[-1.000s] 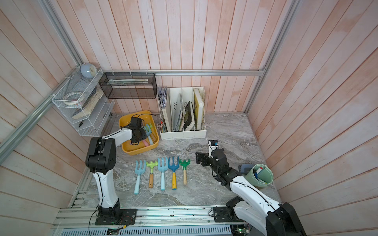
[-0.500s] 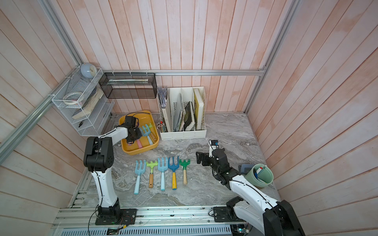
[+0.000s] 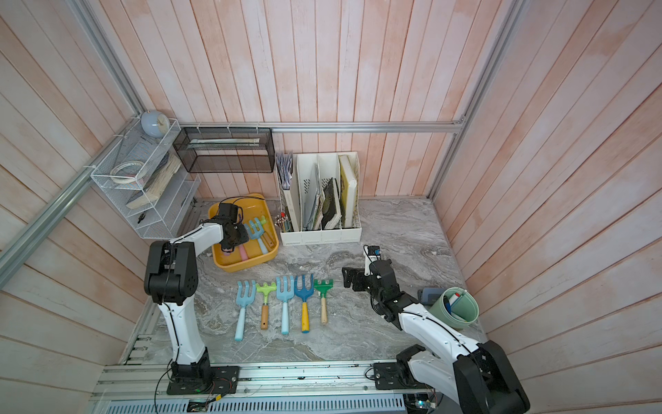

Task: Take the hand rake out of the storage box
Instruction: Pick up the rake from the storage box.

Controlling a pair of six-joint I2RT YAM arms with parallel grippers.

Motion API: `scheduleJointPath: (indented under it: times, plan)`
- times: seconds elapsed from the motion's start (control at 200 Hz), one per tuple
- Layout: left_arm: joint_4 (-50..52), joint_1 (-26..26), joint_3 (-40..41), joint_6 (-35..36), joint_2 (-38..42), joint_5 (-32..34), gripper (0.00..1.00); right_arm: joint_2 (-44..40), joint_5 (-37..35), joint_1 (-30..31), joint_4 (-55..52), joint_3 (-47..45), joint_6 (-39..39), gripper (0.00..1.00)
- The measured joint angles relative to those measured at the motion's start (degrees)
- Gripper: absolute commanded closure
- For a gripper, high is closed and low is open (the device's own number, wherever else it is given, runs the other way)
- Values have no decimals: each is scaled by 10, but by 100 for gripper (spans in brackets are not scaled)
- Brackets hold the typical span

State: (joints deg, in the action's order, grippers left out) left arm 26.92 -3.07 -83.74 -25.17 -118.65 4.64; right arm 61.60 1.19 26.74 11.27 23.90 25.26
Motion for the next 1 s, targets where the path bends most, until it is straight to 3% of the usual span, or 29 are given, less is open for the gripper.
scheduleJointPath:
  times: [0.305,0.475,0.585,0.785,1.0]
  plan:
    - [-4,-1,14,2,1,-6,92,0,3,-2,8,-3,2,2]
    - [-7,-2,49,1,32,-6,96,0,5,-3,9,-3,2,2]
    - [-24,-5,103,-9,102,0,99,0,5,-3,9,-3,2,2]
    - [-125,-13,249,-47,332,-6,100,0,0,-3,4,-3,6,2]
    - [-136,-110,261,-56,435,6,100,-26,-3,-3,-17,-2,23,2]
